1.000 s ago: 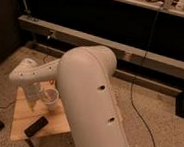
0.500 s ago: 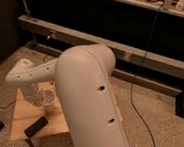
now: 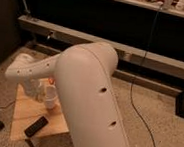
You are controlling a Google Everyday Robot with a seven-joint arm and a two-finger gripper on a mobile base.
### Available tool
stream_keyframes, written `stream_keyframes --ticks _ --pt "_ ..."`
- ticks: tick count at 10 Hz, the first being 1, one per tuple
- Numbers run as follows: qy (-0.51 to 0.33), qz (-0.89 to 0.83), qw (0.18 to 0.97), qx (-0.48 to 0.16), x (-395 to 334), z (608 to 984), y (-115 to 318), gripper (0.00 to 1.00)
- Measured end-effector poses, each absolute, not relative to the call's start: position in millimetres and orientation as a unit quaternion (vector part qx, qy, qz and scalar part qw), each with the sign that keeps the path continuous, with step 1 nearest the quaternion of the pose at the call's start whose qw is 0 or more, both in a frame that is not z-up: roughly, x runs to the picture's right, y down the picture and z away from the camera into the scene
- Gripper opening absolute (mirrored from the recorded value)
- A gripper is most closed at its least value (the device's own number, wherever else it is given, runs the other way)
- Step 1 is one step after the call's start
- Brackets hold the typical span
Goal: Pick up the ceramic cup
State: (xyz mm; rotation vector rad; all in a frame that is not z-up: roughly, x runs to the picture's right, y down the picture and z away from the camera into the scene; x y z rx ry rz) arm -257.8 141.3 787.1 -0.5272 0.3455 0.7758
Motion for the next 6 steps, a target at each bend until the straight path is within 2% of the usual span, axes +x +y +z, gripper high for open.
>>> stream_keyframes --ticks 6 --pt "0.123 0.419 0.871 -0.224 -274.2 755.6 87.4 0.0"
